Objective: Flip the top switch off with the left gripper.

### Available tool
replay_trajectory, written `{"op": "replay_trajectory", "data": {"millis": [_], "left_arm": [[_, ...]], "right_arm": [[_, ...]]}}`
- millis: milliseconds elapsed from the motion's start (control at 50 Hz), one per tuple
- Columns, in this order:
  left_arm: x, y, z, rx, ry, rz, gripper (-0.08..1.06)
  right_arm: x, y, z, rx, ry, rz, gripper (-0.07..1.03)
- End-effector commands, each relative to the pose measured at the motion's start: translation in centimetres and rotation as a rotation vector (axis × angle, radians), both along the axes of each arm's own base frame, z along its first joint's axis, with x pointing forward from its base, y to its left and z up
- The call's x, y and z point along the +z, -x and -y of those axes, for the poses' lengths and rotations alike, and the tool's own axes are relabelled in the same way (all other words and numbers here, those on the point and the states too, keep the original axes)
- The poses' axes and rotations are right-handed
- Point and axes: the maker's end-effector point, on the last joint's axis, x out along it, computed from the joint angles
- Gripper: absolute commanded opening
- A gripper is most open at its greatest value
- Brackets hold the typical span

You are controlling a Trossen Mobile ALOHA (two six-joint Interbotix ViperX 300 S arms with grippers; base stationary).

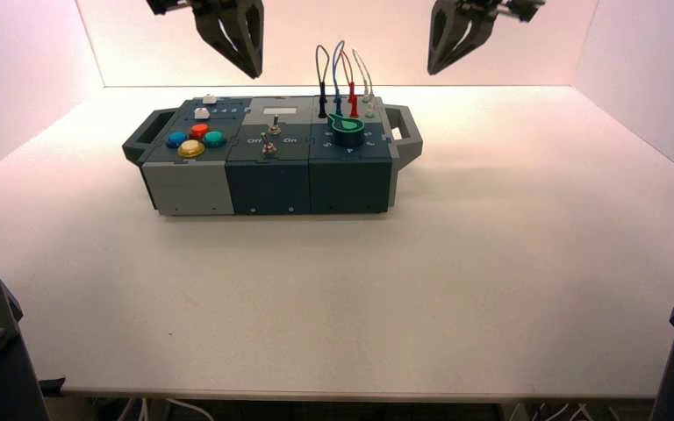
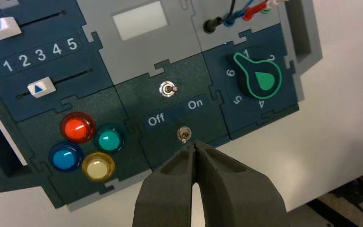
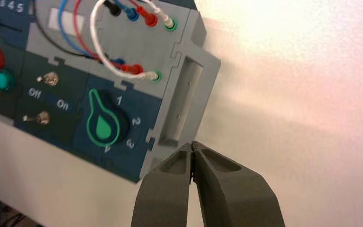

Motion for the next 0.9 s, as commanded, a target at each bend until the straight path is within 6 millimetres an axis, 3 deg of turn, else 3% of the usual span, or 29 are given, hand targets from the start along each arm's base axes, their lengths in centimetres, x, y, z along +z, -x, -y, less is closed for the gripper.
{"op": "replay_trajectory", "data": {"millis": [20, 280, 520, 900], "left_arm": [[0.8, -0.7, 0.5, 0.003, 0.016, 0.030, -0.03], [0.5, -0.7, 0.4, 0.005, 0.013, 0.025, -0.03], [0.1, -0.8, 0.5, 0.008, 0.013, 0.020, -0.03], [-1.3, -1.4, 0.7, 0.012, 0.004, 0.015, -0.03]], "right_arm": [[0.5, -1.7, -0.6, 0.008, -0.009, 0.046, -0.02], [-2.0, -3.4, -1.6, 0.023, 0.003, 0.031, -0.02], [-3.5, -4.1, -4.1, 0.068, 0.006, 0.021, -0.02], [-5.4, -5.6, -3.9, 0.071, 0.034, 0.029, -0.02]]}}
